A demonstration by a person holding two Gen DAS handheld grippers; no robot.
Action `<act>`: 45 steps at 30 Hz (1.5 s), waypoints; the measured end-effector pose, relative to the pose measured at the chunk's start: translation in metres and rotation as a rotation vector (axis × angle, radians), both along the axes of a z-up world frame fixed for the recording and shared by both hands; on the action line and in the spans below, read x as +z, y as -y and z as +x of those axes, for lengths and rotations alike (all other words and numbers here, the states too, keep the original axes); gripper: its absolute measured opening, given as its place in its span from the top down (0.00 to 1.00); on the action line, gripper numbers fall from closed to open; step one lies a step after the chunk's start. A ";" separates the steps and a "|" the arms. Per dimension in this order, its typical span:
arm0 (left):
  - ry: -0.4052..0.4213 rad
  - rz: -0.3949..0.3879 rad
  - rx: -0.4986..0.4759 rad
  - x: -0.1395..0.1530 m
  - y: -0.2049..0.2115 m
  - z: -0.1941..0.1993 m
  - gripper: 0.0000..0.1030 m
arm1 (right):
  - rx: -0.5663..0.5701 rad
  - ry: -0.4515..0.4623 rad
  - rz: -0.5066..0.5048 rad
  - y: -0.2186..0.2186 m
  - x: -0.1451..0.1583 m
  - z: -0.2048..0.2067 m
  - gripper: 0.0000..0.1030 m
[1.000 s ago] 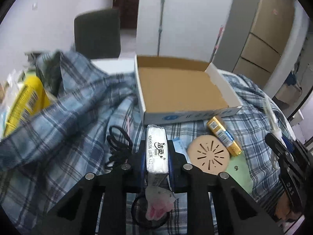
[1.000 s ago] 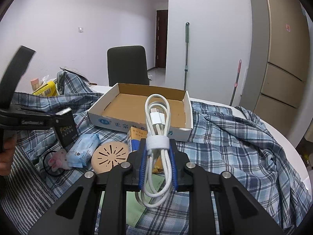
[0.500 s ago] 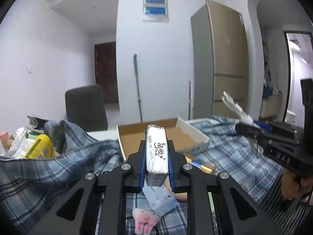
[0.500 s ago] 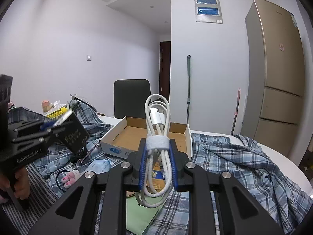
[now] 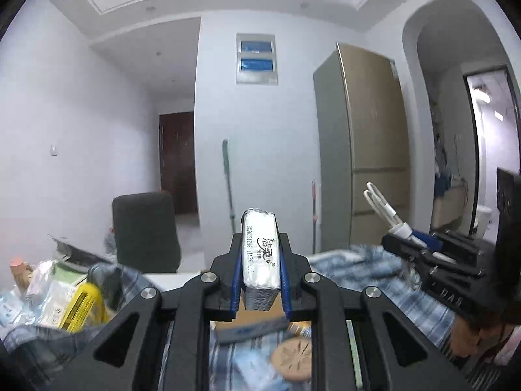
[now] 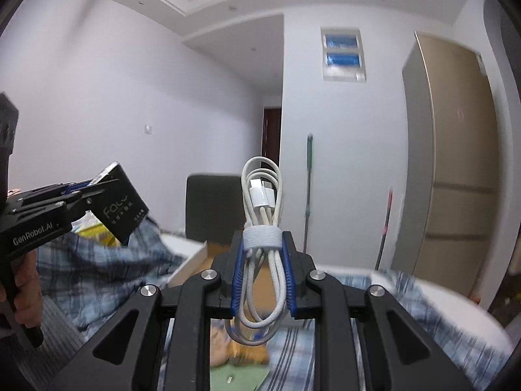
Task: Organize soft objects
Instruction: 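Carry the cable and tissue pack with both grippers over the cardboard box, then open both grippers to drop the cable and tissue pack into the box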
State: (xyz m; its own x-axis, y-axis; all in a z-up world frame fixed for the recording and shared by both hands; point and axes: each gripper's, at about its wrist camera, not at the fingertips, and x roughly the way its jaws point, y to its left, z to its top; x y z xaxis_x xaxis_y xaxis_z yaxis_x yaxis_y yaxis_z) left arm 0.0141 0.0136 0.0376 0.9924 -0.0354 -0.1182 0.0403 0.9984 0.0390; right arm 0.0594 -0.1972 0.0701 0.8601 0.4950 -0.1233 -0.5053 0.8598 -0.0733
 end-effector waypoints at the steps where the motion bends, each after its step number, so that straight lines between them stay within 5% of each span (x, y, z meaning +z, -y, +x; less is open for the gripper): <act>1: 0.014 -0.013 -0.007 0.006 0.000 0.002 0.81 | -0.007 0.021 -0.004 -0.003 0.006 0.005 0.81; 13: 0.134 -0.085 0.011 0.023 -0.014 0.084 0.80 | -0.046 0.057 0.030 -0.036 0.027 0.102 0.81; 27: -0.006 -0.145 0.063 -0.037 -0.029 0.190 0.80 | -0.056 -0.116 -0.044 -0.054 -0.056 0.169 0.81; 40: -0.083 -0.138 0.030 -0.050 -0.031 0.202 0.80 | -0.041 -0.190 -0.055 -0.056 -0.064 0.182 0.81; 43: -0.129 -0.136 0.037 -0.050 -0.028 0.208 0.58 | -0.033 -0.199 -0.051 -0.056 -0.064 0.183 0.81; 44: -0.149 -0.140 0.035 -0.051 -0.028 0.212 0.32 | -0.028 -0.207 -0.048 -0.056 -0.064 0.184 0.81; 45: -0.166 -0.147 0.030 -0.052 -0.028 0.214 0.19 | -0.031 -0.212 -0.047 -0.056 -0.065 0.186 0.79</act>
